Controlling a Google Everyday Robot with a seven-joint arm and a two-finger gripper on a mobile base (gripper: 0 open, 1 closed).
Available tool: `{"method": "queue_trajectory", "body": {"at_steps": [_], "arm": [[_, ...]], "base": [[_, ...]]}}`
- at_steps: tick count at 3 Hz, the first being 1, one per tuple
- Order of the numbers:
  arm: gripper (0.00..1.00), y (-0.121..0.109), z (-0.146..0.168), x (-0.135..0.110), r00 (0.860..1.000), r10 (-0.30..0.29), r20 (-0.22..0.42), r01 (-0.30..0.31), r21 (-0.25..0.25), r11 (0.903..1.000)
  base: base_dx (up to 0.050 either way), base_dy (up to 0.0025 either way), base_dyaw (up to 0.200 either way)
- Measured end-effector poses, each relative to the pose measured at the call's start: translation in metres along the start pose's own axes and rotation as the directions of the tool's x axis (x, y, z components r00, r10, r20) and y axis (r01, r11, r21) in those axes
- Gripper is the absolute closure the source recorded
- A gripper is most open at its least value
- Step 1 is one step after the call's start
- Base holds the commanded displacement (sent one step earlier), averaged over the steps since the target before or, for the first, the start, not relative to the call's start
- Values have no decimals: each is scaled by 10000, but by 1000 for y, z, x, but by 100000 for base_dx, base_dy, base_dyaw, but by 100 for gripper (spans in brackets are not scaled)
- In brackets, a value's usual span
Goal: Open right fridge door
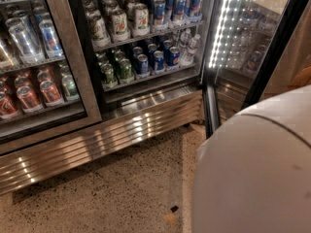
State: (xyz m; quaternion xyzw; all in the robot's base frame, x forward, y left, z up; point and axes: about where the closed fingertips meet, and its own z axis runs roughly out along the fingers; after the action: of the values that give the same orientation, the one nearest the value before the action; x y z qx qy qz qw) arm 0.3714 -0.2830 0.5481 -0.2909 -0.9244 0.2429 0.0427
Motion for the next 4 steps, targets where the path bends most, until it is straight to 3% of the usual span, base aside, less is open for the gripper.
{"method": "queue_trajectory", "body": {"at_steps": [1, 2, 3, 4], "arm": [[100, 5, -2, 6, 9996, -263, -89, 261, -292, 9992], [100, 24, -9, 17, 9985, -297, -451, 184, -2315, 9727], [100, 41, -28, 41, 9972, -442, -603, 125, -4478, 8941], [100, 44, -53, 62, 9979, -384, -528, 19, -5645, 8254]], "base": [[0, 0, 0], [0, 0, 0], [0, 0, 0], [0, 0, 0]]}}
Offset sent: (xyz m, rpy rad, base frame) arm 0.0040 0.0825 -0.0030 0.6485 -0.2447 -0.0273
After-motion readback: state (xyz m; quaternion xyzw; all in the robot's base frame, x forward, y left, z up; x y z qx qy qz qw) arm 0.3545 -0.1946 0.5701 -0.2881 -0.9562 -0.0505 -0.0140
